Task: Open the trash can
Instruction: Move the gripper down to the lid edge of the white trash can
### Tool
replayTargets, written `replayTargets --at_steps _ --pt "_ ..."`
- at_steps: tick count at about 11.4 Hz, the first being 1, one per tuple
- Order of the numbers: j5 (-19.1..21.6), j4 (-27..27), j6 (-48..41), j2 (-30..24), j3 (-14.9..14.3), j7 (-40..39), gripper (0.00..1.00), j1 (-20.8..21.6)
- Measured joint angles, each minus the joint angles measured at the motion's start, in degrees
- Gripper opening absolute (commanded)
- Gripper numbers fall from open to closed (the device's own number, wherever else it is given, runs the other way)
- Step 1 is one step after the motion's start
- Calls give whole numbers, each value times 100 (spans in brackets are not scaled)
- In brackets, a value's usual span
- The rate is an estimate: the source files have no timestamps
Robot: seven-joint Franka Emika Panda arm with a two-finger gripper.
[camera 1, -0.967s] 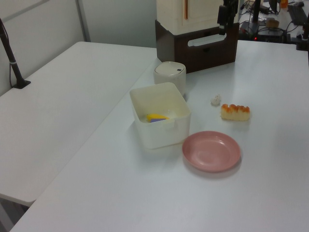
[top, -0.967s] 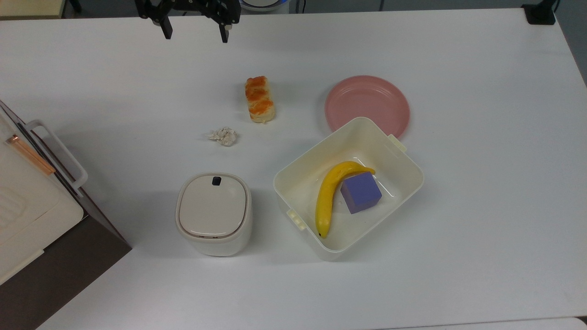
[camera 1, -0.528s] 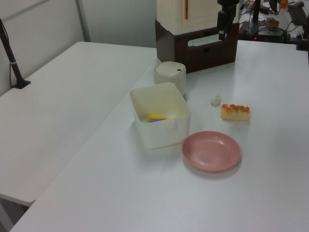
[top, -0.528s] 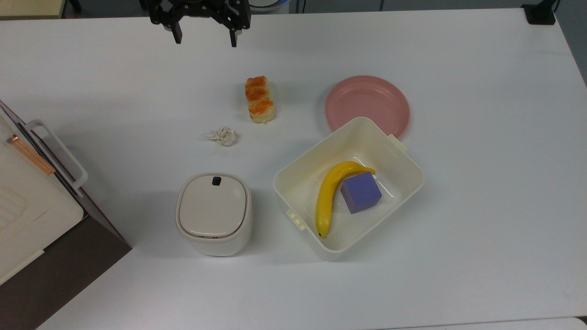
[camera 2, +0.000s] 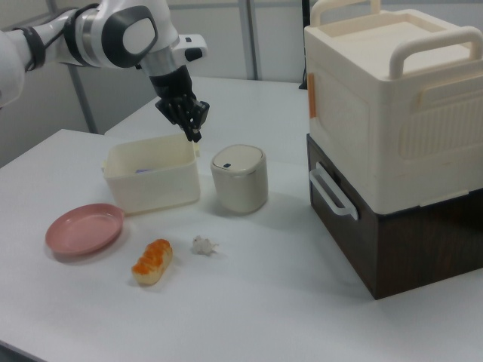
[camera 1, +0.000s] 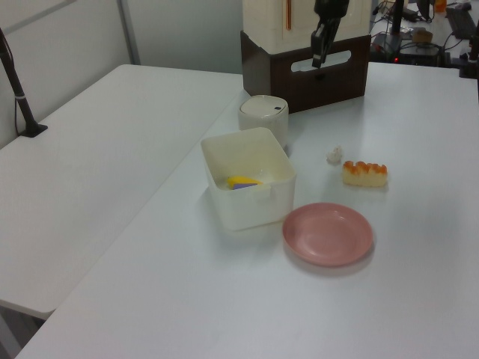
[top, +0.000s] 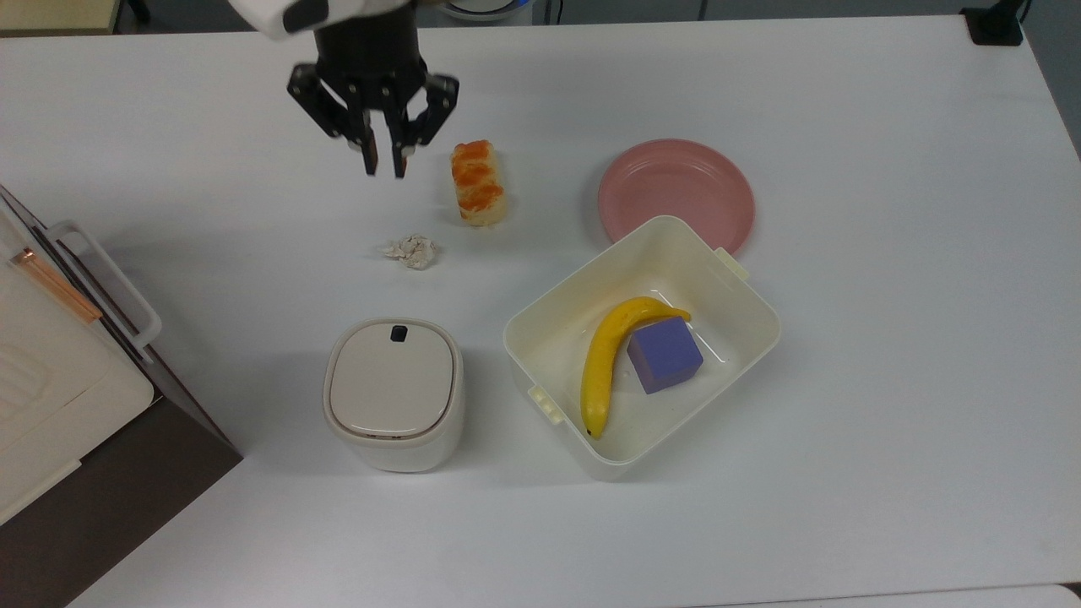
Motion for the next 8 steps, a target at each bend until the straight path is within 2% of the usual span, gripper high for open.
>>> replayTargets --at_steps 4,6,7,8 --pt "-106 191 303 262 15 118 0 -1" --pt "-138 279 557 362 15 567 0 -3" --pt "-314 389 616 495 17 757 0 1" --pt "-653 539 641 709 29 1043 0 12"
